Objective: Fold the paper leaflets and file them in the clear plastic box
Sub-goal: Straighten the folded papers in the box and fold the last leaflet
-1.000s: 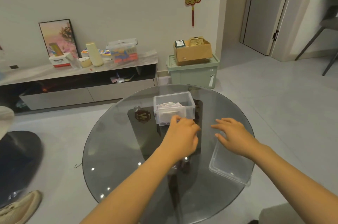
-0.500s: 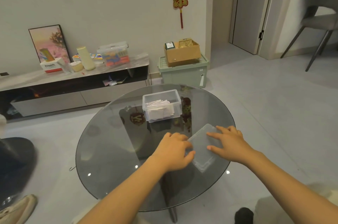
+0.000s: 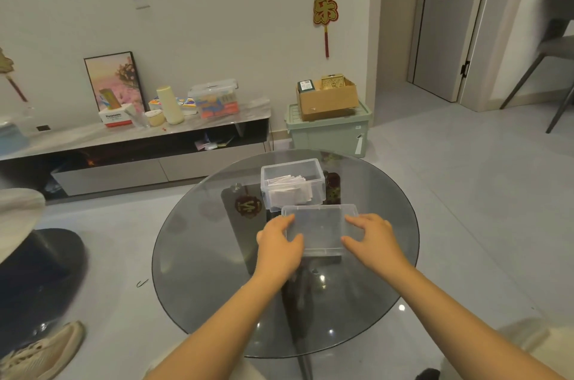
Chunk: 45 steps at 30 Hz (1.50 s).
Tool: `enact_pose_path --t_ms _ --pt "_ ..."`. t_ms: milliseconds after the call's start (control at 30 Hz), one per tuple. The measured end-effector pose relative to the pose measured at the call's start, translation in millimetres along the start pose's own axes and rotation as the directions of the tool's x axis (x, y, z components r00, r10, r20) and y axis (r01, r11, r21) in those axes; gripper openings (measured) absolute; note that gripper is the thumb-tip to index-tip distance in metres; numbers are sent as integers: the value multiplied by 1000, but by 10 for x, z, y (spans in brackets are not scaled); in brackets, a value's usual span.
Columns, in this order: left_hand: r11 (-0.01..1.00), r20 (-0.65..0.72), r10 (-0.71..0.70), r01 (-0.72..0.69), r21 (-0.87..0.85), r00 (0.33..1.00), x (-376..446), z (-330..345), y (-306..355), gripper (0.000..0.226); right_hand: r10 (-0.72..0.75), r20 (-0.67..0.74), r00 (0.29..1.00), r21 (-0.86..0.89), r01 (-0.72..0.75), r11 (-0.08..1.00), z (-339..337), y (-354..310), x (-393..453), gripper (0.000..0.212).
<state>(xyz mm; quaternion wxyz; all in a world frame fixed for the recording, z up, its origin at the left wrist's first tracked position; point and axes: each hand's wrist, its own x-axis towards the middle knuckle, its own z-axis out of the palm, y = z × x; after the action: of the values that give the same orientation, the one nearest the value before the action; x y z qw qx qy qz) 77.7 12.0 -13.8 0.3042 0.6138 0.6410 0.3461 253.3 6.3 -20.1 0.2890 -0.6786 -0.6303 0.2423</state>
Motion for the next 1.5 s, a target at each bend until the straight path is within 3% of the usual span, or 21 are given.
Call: enact_pose_path --t_ms 100,300,600,800,1100,1233,1333,1433,1500 --pt "997 -121 69 -72 -21 990 204 -168 70 47 -85 -69 994 60 89 994 -45 -249 158 50" --pt "996 -149 26 -39 -84 988 752 -392 173 46 -150 -91 985 75 157 985 -60 -567 702 50" --pt "997 -109 -75 70 -44 991 1490 -334 173 42 -100 -47 994 28 102 994 113 -576 1572 43" --pt "995 -191 -93 87 -38 977 1646 -221 -19 35 -93 -100 991 66 100 993 269 -423 1738 31" --pt "941 -149 -192 138 -309 970 1618 -210 -143 38 -41 -108 993 228 65 972 299 -342 1706 28" --pt "851 23 -359 337 -402 933 1712 -317 -167 62 60 -63 996 298 -38 954 298 -333 1751 31" --pt "746 186 -439 472 -469 879 1722 -390 -168 52 208 106 972 461 -233 856 226 -355 1730 50" --pt "781 99 -428 423 -460 898 1715 -393 -120 54 272 263 926 503 -373 780 156 -370 1716 38" --pt "830 -18 -418 373 -415 908 1713 -376 -115 66 270 262 927 472 -367 801 151 -399 1711 26"
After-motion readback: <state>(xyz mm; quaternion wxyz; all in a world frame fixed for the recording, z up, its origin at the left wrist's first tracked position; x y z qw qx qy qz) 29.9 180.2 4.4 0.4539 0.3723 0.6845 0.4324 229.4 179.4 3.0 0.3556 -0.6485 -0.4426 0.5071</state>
